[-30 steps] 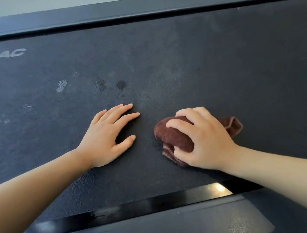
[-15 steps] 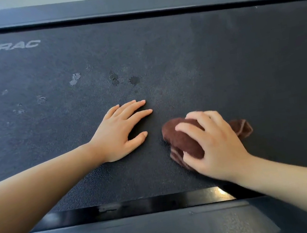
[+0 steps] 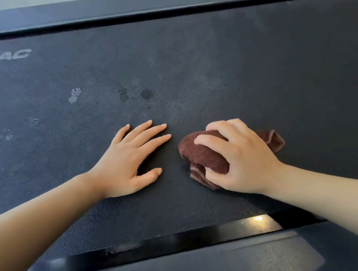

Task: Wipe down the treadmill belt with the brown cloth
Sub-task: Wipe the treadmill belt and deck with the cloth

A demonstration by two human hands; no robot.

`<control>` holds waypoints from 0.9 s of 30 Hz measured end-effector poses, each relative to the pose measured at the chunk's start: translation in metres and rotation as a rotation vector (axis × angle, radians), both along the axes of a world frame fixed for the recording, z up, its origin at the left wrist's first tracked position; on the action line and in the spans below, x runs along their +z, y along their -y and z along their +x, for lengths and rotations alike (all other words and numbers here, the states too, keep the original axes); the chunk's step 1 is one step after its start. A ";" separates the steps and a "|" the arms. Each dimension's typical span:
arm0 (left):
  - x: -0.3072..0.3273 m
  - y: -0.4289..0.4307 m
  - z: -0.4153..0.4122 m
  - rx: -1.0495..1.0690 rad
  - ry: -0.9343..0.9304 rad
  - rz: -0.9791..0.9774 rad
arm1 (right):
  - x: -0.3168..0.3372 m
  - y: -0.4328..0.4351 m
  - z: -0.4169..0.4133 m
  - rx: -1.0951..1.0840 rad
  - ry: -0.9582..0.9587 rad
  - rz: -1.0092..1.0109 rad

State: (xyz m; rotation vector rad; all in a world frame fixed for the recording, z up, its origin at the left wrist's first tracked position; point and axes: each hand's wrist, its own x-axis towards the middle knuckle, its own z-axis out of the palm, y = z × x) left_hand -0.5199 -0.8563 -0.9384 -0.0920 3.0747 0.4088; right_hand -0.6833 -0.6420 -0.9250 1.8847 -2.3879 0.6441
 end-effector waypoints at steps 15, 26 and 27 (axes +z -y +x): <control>0.009 0.098 -0.125 -0.003 -0.029 -0.114 | -0.008 0.116 -0.108 -0.382 0.031 -0.052; -0.020 0.152 -0.231 0.341 -0.067 -0.088 | -0.016 0.209 -0.215 -0.467 0.011 -0.104; -0.020 0.153 -0.231 0.335 -0.072 -0.088 | -0.016 0.218 -0.223 -0.472 0.012 -0.102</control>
